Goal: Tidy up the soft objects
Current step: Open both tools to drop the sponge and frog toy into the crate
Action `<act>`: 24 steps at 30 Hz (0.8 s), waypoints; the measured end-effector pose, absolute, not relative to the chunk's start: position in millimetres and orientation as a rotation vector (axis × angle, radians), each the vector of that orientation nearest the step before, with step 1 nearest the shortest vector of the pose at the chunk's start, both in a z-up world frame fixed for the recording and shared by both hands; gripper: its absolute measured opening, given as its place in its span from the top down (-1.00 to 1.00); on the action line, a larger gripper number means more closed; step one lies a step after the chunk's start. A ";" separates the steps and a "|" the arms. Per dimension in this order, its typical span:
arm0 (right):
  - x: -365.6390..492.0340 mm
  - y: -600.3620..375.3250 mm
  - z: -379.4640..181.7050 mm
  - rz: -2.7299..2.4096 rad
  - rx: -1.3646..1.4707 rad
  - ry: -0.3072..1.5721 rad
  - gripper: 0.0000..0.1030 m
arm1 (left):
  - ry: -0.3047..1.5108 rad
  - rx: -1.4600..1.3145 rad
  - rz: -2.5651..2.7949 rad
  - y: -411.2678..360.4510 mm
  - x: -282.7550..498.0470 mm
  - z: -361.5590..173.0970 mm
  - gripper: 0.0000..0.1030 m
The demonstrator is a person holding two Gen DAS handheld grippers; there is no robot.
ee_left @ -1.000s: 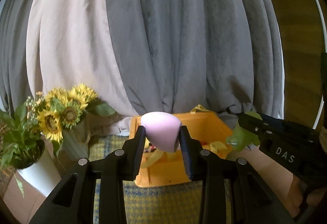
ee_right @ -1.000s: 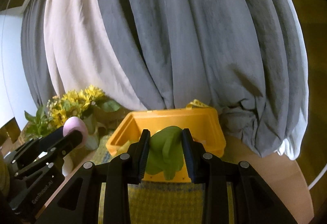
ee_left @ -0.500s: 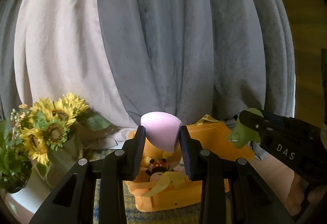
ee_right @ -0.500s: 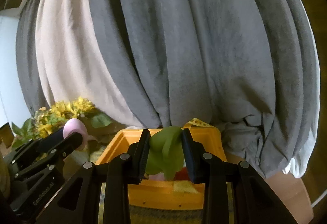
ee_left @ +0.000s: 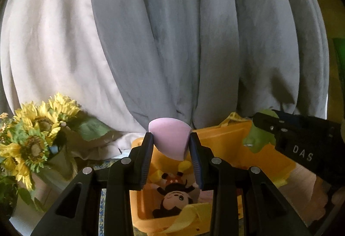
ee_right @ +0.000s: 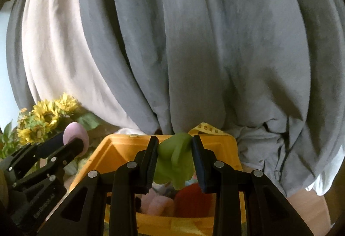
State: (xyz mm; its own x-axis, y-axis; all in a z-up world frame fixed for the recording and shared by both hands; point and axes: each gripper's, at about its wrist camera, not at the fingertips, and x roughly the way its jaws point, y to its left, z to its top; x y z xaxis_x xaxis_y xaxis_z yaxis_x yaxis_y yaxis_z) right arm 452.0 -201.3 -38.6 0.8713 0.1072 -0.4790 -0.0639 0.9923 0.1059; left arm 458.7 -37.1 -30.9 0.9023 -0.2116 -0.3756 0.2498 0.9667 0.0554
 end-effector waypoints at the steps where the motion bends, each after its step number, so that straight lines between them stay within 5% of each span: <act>1: 456.9 -201.6 -41.8 0.092 0.092 0.518 0.36 | 0.387 0.107 -0.241 -38.0 462.6 -33.7 0.35; 14: 500.9 -206.3 -76.2 0.069 0.143 0.654 0.35 | 0.601 0.098 -0.291 -47.1 510.0 -68.2 0.31; 17: 506.3 -209.1 -80.9 0.050 0.144 0.675 0.18 | 0.632 0.097 -0.293 -49.1 514.9 -73.6 -0.01; 24: 499.7 -211.0 -79.0 0.014 0.122 0.676 -0.07 | 0.635 0.074 -0.256 -43.5 506.1 -68.9 -0.32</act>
State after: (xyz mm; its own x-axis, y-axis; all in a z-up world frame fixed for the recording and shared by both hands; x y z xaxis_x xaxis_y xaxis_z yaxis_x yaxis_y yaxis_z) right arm 499.7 -211.0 -79.0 0.7803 0.0525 -0.6232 0.0266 0.9928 0.1169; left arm 506.1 -43.5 -68.9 0.7750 -0.2138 -0.5947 0.2592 0.9658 -0.0095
